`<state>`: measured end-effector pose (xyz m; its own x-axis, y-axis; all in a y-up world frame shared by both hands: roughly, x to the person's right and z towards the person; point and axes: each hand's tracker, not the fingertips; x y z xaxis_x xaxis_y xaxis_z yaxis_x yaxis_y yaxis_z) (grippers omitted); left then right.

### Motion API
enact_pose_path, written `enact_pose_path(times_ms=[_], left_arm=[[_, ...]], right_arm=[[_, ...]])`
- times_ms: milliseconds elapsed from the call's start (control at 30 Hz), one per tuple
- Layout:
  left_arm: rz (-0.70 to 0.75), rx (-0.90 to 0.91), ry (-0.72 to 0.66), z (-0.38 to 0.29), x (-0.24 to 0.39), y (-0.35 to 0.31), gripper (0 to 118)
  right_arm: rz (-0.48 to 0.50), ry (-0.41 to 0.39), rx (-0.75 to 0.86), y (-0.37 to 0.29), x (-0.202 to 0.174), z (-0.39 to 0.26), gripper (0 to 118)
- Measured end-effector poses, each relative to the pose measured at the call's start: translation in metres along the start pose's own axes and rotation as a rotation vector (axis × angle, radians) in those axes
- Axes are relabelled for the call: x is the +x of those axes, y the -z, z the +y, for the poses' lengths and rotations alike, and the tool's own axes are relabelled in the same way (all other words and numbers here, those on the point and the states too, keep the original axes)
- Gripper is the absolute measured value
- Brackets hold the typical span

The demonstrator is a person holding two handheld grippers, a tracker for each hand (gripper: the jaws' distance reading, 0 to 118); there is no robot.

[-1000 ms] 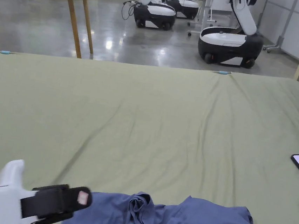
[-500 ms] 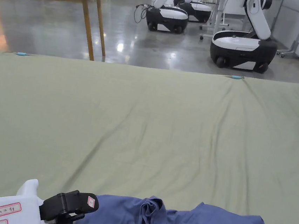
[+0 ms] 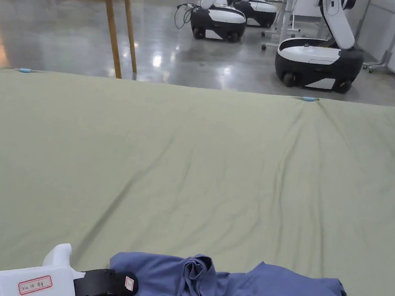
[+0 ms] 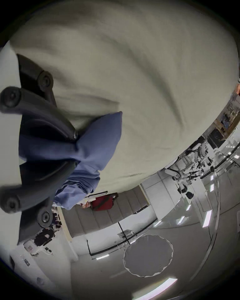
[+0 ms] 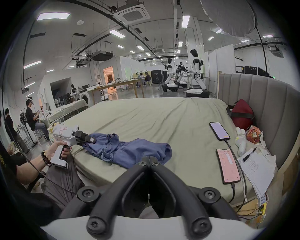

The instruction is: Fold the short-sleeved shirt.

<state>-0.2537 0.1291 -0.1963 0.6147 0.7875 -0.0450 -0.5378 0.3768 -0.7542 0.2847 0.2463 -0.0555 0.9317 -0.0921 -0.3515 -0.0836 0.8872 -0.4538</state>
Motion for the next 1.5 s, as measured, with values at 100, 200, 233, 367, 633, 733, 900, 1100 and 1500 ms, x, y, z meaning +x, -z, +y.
enact_pose_path(times_ms=[100, 200, 233, 367, 633, 733, 900, 1100, 1500], left_arm=[[-0.037, 0.013, -0.019, 0.008, 0.001, -0.018, 11], [-0.026, 0.060, -0.006, 0.017, -0.002, -0.051, 11], [0.020, 0.083, 0.021, 0.021, -0.005, -0.063, 11], [0.121, 0.141, -0.005, 0.036, -0.012, -0.094, 11], [-0.039, 0.071, 0.196, 0.019, 0.107, -0.060, 11], [-0.094, -0.036, 0.249, -0.001, 0.150, -0.002, 11], [-0.050, -0.185, 0.329, -0.041, 0.177, 0.090, 11], [-0.001, -0.325, 0.215, -0.067, 0.155, 0.148, 23], [-0.281, -0.114, 0.132, -0.033, 0.163, 0.047, 101]], right_arm=[[-0.008, -0.001, -0.003, -0.001, 0.001, 0.001, 1], [-0.015, -0.004, -0.002, -0.001, 0.001, 0.003, 1], [-0.015, -0.004, 0.000, -0.001, 0.002, 0.003, 1], [-0.008, 0.003, 0.010, 0.002, 0.003, 0.004, 1], [-0.001, 0.008, -0.005, 0.005, 0.000, 0.000, 1], [-0.006, 0.009, -0.012, 0.003, 0.000, -0.003, 1], [-0.023, 0.033, -0.002, -0.011, 0.006, -0.009, 1], [-0.055, 0.079, 0.010, -0.029, 0.022, -0.019, 1], [-0.065, 0.103, -0.013, -0.036, 0.036, -0.027, 1]])
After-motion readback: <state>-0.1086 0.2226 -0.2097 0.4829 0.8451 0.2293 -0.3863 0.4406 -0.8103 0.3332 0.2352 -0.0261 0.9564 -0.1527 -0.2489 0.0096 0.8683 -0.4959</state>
